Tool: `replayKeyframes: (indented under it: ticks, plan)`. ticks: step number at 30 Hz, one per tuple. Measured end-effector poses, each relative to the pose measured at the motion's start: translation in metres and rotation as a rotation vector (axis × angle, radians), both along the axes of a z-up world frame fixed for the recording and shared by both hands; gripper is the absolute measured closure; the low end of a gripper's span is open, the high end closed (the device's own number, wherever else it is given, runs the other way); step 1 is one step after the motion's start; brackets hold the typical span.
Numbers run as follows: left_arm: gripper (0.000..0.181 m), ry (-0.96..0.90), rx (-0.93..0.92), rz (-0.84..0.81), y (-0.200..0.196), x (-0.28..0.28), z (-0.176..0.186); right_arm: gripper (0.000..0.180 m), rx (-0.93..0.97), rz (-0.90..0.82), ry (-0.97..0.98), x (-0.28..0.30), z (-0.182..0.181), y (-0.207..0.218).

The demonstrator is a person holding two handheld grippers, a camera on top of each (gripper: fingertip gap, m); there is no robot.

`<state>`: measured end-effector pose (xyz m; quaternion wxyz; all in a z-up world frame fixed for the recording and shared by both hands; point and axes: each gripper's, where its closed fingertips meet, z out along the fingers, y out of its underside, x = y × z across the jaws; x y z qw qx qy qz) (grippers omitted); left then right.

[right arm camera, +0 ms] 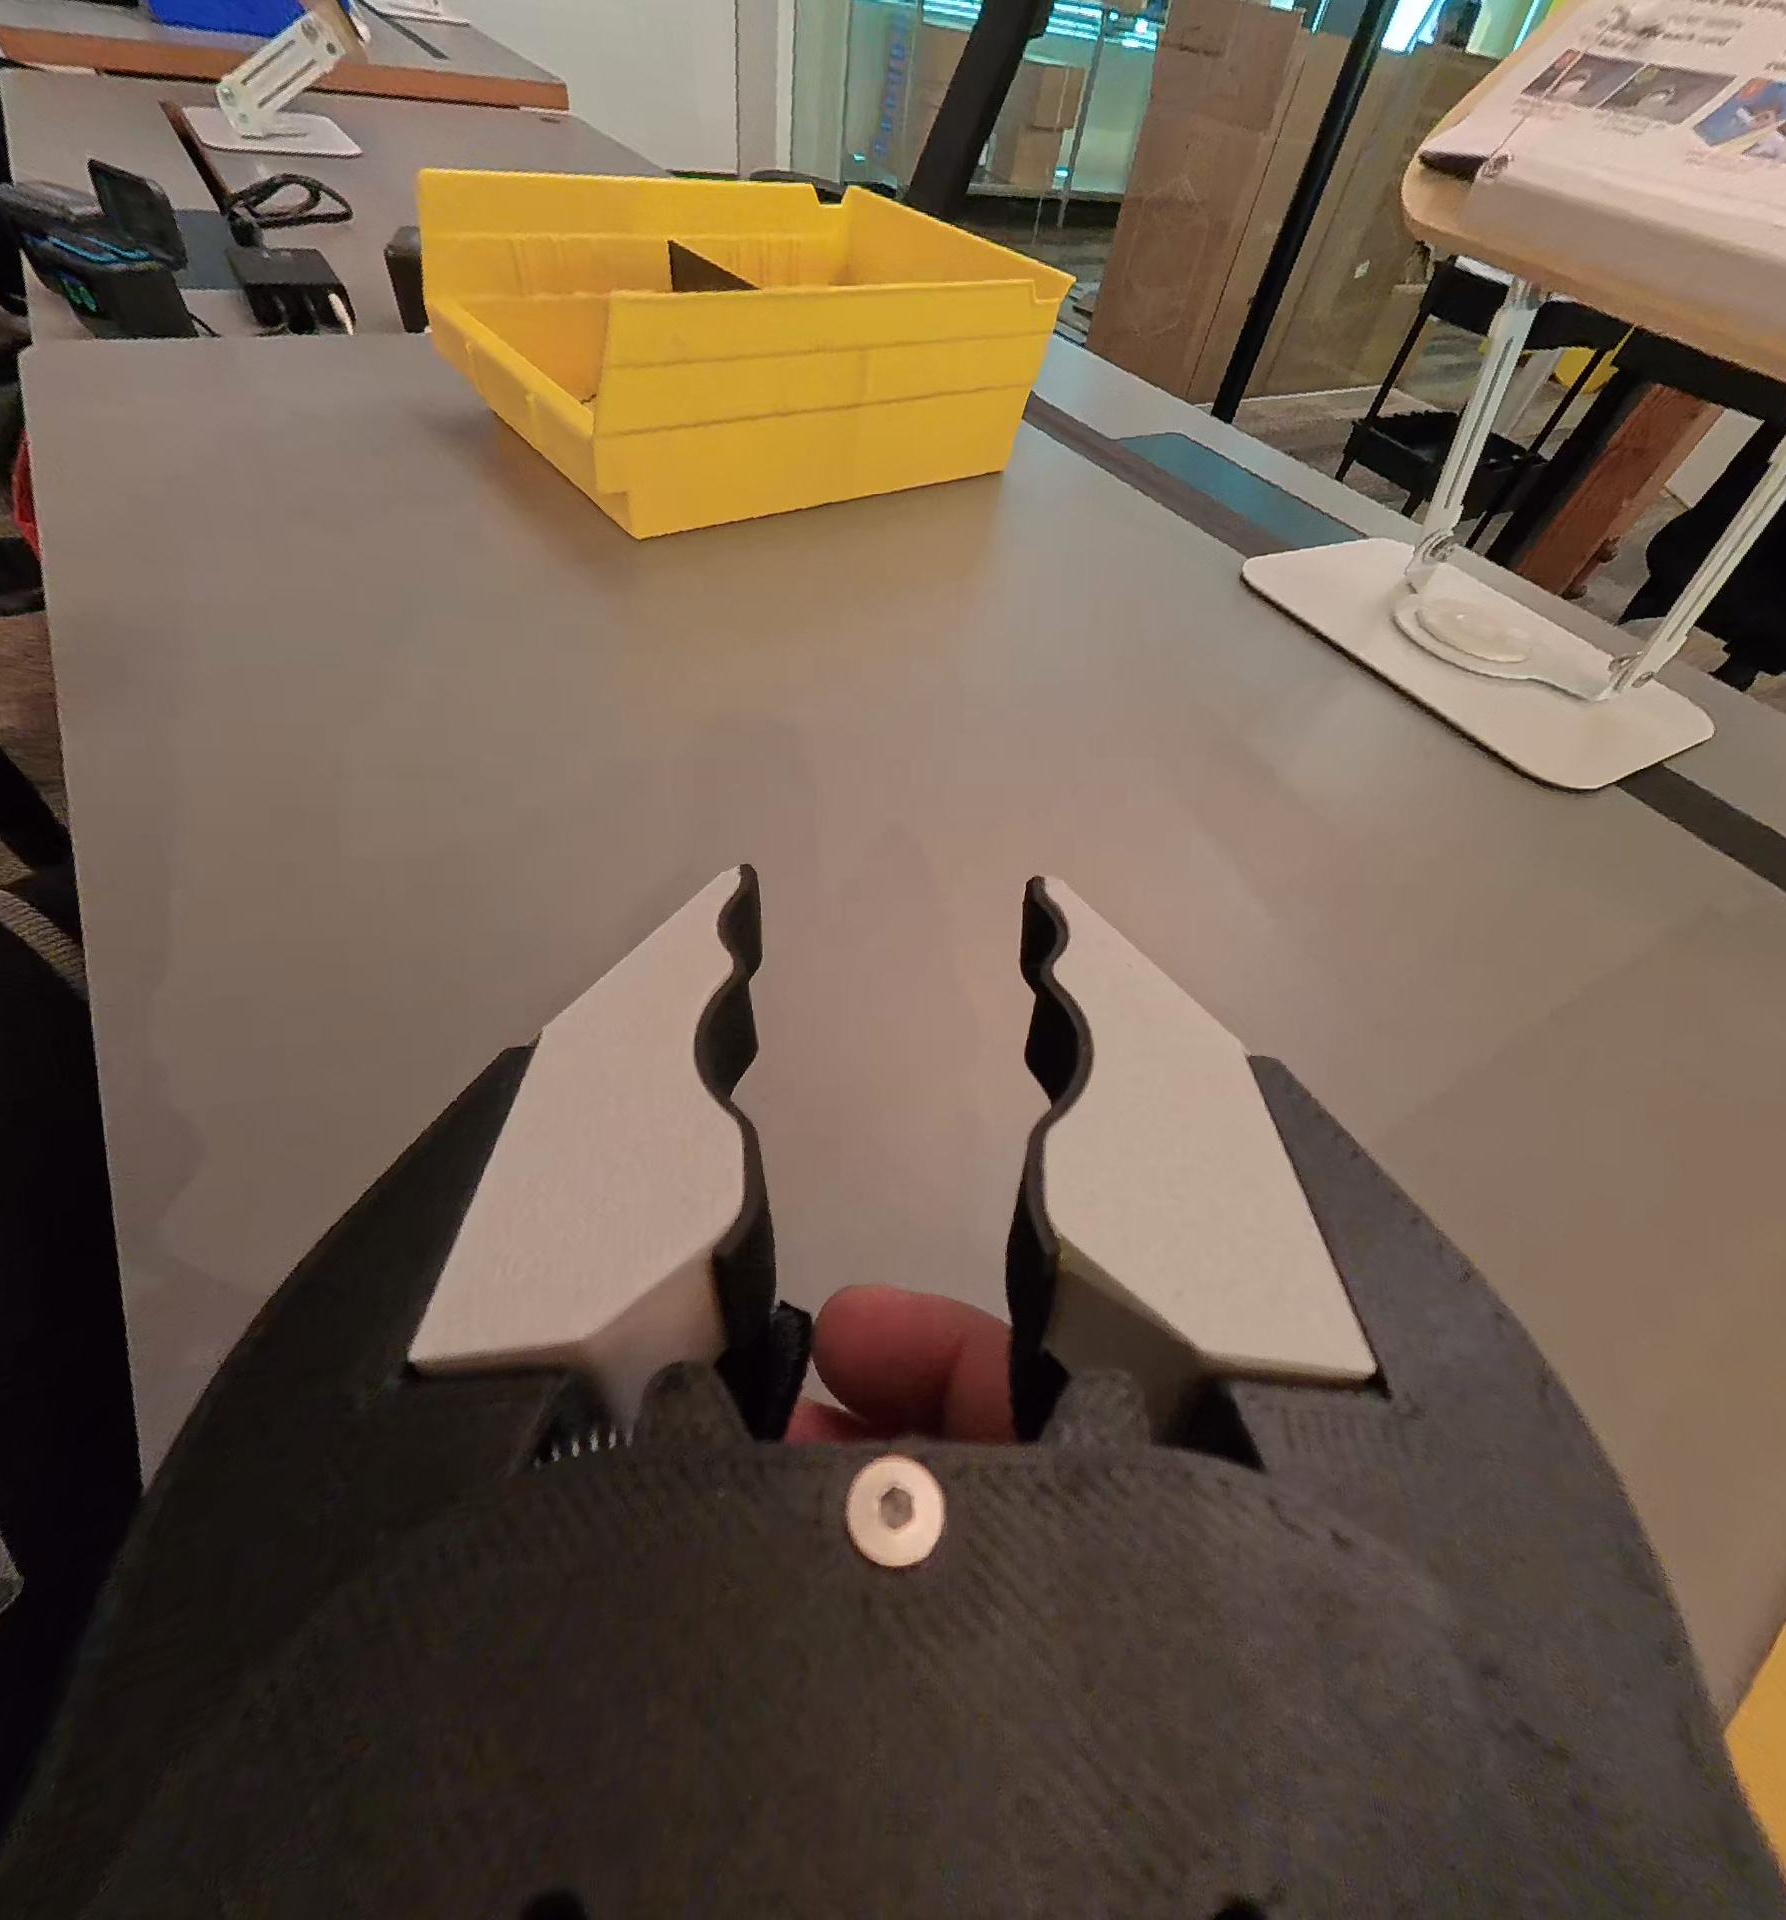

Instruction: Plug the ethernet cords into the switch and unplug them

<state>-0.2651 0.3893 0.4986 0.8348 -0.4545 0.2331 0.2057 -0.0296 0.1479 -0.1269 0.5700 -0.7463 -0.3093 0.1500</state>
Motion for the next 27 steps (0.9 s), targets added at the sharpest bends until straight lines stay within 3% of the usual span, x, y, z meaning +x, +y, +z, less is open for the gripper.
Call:
replayKeyframes:
  ticks: [4,8,21,27]
  plan:
    - [0.176,0.044,0.006,-0.109,-0.032,0.054,0.011,0.130,0.046,-0.023,-0.003,0.005,0.010,0.001]
    - [0.176,0.086,-0.062,-0.241,-0.055,0.110,-0.020,0.125,0.108,-0.064,0.026,0.014,0.026,0.002]
    - [0.175,0.162,-0.420,-0.681,-0.138,0.240,-0.250,0.119,0.313,-0.211,0.225,0.048,0.086,0.002]
    - [0.175,0.182,-0.561,-0.799,-0.158,0.276,-0.324,0.110,0.291,-0.229,0.190,0.042,0.093,0.024]
